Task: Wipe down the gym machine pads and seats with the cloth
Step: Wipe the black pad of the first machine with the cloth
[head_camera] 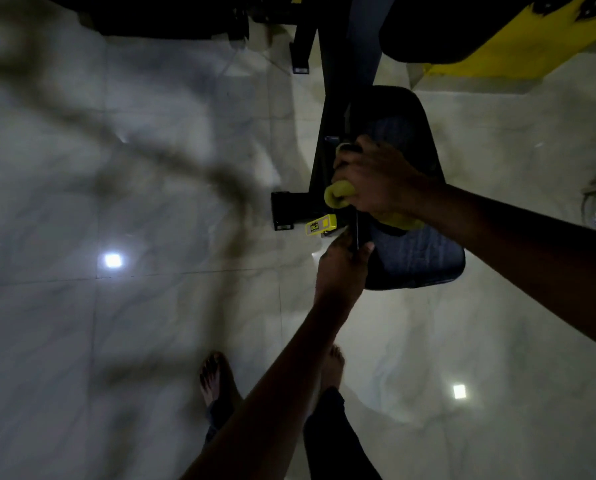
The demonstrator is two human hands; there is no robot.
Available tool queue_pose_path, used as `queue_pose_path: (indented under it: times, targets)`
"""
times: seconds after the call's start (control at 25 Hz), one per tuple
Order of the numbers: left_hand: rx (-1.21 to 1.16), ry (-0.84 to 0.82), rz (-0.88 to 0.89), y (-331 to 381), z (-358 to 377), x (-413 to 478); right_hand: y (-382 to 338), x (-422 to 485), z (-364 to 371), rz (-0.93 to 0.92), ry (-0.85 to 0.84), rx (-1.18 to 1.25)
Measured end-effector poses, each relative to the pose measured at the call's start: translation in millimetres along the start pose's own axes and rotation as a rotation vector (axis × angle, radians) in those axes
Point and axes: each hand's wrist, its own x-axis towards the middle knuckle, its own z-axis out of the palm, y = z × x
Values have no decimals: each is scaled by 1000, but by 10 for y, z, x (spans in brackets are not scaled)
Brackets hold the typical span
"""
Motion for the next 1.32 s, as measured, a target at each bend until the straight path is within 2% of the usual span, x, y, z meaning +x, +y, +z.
queue_pose_path:
  times: [0.12,0.32,0.52,0.76,0.88,1.04,1.16,1.32]
  targets:
    - [38,59,18,-22,29,116,157,145,18,-33,24,0]
    - [83,-69,81,-132,-19,376,327,771,-231,189,42,-90]
    - [149,-70,117,-42,-4,552,372,660,-180,118,0,-53]
    - [177,-93,82,96,-72,686,319,775,-192,243,70,-119]
    - [253,-110,107,81,-108,695,381,679,-179,215,82,-31]
    - [219,-26,117,50,-15,670,349,580,-150,254,110,32]
    - [233,0,139,39,8,632,370,373,-9,187,183,126]
    - [259,74,272,188,77,668,390,337,40,270,190,220]
